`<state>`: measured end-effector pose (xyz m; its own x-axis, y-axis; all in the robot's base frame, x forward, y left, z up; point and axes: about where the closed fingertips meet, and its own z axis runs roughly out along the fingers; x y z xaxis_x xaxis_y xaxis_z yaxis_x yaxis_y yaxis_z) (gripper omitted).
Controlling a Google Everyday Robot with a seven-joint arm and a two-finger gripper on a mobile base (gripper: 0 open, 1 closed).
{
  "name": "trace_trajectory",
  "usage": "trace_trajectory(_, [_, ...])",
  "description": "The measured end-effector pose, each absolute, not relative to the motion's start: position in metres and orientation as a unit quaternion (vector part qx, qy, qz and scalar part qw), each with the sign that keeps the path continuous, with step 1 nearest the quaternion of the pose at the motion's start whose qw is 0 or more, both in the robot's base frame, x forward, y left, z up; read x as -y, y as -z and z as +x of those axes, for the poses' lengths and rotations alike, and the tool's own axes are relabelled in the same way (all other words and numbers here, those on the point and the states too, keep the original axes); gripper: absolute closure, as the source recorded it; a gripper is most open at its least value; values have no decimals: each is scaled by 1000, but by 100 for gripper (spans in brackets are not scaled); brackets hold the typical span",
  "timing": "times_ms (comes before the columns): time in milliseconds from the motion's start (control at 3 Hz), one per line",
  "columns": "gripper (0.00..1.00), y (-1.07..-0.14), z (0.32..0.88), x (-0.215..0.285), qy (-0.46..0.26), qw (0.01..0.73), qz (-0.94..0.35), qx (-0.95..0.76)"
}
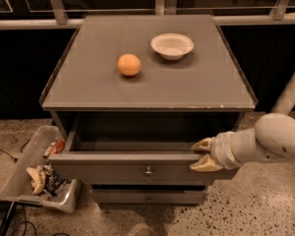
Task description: Open top drawer
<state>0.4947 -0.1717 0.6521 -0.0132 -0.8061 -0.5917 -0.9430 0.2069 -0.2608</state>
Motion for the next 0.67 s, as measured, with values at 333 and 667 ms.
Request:
trace_trajectory(333, [100,-645,472,176,-105,330,-614,-709])
trace_trajectory(667, [82,-647,471,176,-106,330,-614,-709])
